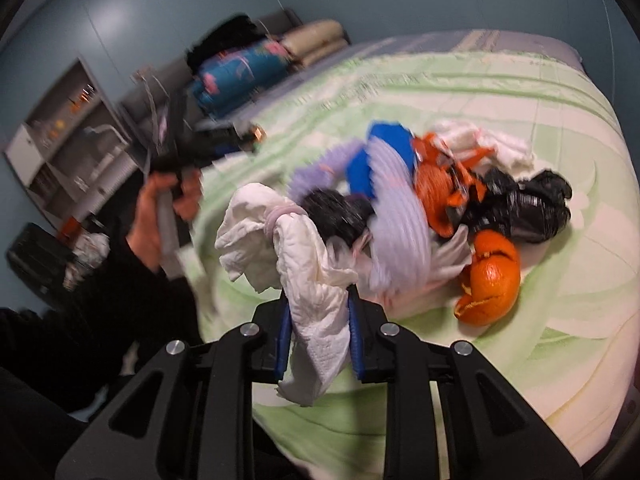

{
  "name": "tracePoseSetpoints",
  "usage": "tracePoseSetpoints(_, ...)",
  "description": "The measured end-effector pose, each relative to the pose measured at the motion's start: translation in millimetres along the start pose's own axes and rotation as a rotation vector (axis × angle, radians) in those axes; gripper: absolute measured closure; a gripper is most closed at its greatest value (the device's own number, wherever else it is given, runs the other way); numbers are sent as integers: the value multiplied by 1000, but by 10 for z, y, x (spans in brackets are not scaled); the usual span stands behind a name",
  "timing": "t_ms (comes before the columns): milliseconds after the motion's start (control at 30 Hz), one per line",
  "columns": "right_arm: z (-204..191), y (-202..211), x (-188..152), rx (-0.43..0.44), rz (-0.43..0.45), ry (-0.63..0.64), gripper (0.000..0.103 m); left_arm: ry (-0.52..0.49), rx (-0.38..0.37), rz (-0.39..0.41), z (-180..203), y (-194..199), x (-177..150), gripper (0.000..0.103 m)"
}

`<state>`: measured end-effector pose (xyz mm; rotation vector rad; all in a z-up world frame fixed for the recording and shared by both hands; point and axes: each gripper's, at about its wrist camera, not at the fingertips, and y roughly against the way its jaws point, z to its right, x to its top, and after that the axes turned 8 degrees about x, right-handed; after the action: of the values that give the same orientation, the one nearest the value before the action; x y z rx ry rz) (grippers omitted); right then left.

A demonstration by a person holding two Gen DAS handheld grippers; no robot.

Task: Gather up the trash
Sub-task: 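Grasp the silver wrapper with the left tool while the right tool grasps the white tissue, then carry the wrapper and tissue in both tools over the yellow-rimmed bin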

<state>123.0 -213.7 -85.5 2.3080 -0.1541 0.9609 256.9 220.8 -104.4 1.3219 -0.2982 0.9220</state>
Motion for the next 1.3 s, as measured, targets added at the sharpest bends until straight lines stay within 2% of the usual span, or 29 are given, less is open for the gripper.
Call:
tracePoseSetpoints(333, 2, 499, 43, -51, 153, -15, 81, -84, -108, 69, 379, 762, -239, 79)
tracePoseSetpoints(700, 195, 1109, -34, -146, 311, -116, 81, -229, -240, 107, 1159, 1293, -406, 79)
tracePoseSetpoints(933, 444, 1568, -133, -267, 400, -193, 81, -318, -351, 90, 1796, 1387, -601, 79)
tracePoseSetpoints(1167, 656, 2040, -268, -447, 505, -231, 81, -398, -449, 56, 2511, 1356, -811, 78)
tracePoseSetpoints(1300, 813, 2311, -338, -522, 555, -283, 81, -449, -516, 30, 2920, 1351, -958, 78)
